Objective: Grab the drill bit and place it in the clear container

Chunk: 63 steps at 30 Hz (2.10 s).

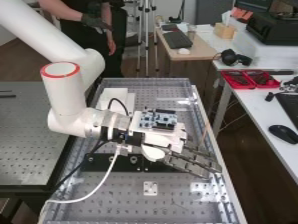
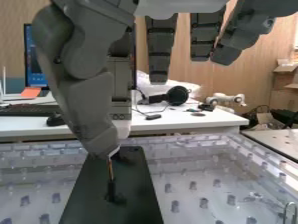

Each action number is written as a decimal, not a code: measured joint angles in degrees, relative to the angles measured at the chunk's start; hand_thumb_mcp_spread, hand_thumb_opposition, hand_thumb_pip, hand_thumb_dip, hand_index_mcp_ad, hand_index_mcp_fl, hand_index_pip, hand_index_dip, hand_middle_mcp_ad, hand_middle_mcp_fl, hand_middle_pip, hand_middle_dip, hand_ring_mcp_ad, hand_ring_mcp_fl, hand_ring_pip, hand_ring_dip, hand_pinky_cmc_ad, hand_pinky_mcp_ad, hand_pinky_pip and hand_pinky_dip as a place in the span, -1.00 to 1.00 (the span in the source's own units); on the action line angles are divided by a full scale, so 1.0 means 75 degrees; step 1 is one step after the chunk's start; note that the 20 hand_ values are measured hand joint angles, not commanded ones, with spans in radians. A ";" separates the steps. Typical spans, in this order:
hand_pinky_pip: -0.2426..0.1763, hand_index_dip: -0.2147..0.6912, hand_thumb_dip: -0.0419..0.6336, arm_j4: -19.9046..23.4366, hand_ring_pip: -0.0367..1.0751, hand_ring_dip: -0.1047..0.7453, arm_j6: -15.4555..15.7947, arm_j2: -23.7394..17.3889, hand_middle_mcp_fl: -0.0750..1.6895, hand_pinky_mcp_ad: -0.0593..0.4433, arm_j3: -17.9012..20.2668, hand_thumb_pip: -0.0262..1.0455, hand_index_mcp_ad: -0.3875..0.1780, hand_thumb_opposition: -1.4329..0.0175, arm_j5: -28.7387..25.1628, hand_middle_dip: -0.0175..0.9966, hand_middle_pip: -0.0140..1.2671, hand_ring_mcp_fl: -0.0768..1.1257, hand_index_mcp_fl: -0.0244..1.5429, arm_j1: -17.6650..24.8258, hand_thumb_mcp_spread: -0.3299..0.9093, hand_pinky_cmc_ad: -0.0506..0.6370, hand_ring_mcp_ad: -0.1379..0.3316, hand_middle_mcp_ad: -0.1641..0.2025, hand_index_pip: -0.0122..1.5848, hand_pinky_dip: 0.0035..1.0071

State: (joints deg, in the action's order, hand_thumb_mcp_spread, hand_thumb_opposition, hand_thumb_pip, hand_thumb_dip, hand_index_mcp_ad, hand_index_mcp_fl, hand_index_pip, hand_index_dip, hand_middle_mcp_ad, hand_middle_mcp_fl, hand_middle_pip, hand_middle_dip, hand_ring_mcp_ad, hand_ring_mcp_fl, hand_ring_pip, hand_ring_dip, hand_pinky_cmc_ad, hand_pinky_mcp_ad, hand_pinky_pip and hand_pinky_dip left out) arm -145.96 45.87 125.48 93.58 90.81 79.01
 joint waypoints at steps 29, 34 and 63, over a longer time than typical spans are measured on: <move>-0.27 -0.21 -0.27 0.0464 -0.76 -0.70 -0.0346 0.0013 -0.60 -0.16 0.0144 -0.02 -0.29 -0.32 -0.0020 -0.59 -0.77 -0.80 -0.03 0.0007 0.51 0.10 0.50 0.15 0.49 -0.64; -0.20 -0.22 -0.27 0.0576 -0.76 -0.70 -0.0471 0.0014 -0.56 -0.16 0.0193 -0.06 -0.28 -0.37 -0.0044 -0.59 -0.77 -0.77 0.07 0.0001 0.53 0.10 0.50 0.17 0.39 -0.63; -0.20 -0.21 -0.26 0.0513 -0.76 -0.68 -0.0535 -0.1531 -0.50 -0.16 0.0450 -0.14 -0.29 -0.41 0.0076 -0.56 -0.77 -0.74 0.21 0.0025 0.59 0.15 0.47 0.17 0.23 -0.64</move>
State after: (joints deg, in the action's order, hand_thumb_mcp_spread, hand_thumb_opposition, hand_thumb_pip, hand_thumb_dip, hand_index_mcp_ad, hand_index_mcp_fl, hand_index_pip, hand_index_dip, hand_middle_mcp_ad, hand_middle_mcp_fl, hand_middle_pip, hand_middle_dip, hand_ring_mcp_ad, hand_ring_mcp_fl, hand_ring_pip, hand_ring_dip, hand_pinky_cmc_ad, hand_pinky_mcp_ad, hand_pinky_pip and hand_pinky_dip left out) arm -142.11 41.86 114.00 96.96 91.38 79.20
